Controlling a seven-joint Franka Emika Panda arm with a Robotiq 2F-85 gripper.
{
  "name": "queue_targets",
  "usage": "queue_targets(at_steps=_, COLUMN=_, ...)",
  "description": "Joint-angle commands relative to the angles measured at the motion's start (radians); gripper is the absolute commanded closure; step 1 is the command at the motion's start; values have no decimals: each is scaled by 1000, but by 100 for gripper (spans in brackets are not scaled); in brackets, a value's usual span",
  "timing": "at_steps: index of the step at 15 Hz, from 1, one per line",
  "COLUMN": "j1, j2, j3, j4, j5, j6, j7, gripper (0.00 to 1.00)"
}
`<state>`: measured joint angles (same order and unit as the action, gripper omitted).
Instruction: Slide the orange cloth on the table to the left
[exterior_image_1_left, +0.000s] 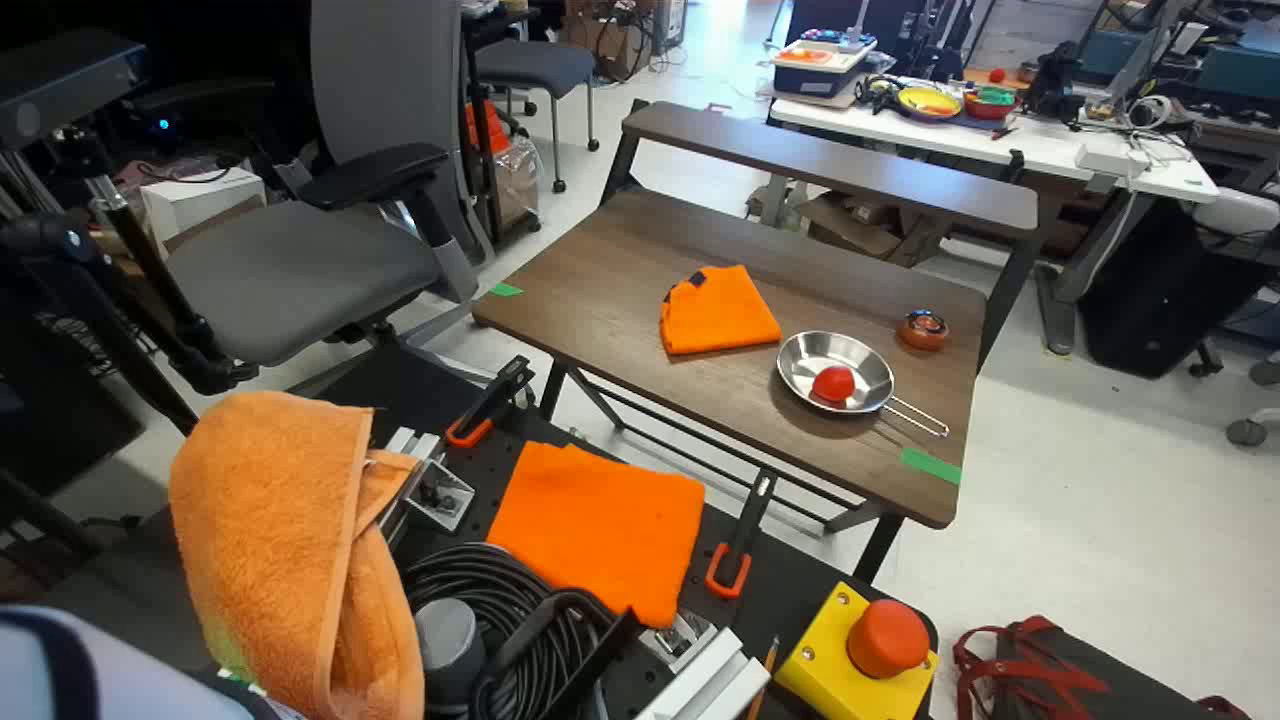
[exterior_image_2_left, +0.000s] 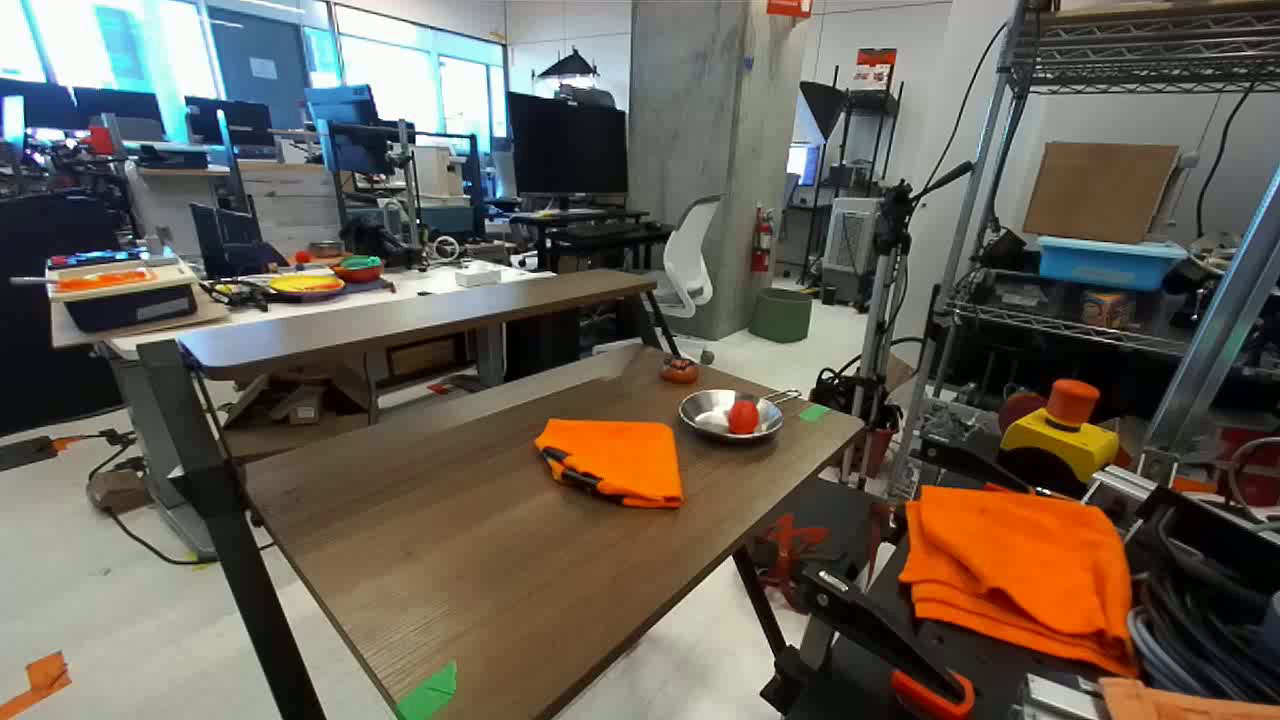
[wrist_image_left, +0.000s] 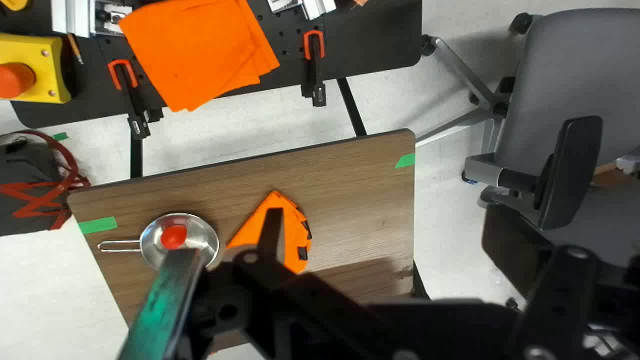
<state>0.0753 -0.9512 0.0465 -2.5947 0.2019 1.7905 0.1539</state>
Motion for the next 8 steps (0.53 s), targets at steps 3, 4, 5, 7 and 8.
queue_targets(at_steps=3, j1=-16, j2=0, j3=10, j4=6, j5=10, j6=-5, j7=-11, gripper=0)
queue_targets(at_steps=4, j1=-16, j2=0, j3=10, j4=6, j5=10, j6=-5, j7=-11, gripper=0)
queue_targets(at_steps=5, j1=-16, j2=0, j3=10, j4=6, j5=10, j6=-5, j7=-11, gripper=0)
queue_targets(at_steps=7, j1=-16, j2=0, j3=10, j4=6, j5=10, j6=-5, j7=-11, gripper=0)
queue_targets(at_steps=8, j1=-21, j2=20, j3=15, j4=12, j5=17, j6=22, j7=0, gripper=0)
